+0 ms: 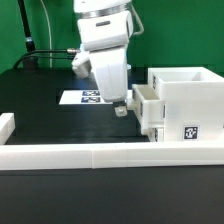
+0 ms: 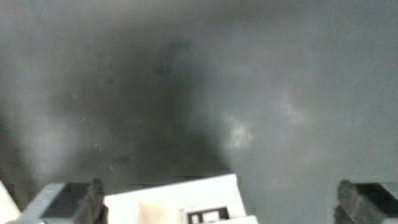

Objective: Assemble drawer

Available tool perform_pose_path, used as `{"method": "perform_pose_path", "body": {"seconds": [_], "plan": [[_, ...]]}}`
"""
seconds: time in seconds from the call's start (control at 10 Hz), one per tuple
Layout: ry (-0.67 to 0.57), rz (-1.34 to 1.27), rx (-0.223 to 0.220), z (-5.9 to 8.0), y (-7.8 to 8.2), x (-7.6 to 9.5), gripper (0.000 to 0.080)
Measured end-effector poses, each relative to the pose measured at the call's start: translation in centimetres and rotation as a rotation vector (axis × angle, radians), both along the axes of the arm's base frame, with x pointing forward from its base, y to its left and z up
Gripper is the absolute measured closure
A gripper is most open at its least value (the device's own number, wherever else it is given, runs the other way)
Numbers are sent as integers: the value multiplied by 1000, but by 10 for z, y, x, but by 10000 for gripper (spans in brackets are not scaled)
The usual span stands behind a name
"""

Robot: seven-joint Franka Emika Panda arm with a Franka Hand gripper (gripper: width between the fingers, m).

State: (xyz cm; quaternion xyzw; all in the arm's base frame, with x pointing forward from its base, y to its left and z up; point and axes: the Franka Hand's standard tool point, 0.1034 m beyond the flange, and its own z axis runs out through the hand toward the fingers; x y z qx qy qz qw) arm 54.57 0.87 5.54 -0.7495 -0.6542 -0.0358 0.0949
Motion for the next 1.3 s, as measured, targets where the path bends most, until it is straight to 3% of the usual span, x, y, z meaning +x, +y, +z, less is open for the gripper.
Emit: {"method": "perform_pose_path", "body": {"seconds": [0.3, 0.8, 1.0, 1.2, 1.3], "plan": [[9, -21, 2, -1, 14, -1, 151], [15, -39, 1, -1, 21, 0, 151], [19, -50, 0, -2, 16, -2, 151], [0, -91, -11, 0, -4, -12, 151], [4, -91, -12, -1, -5, -14, 151]]}}
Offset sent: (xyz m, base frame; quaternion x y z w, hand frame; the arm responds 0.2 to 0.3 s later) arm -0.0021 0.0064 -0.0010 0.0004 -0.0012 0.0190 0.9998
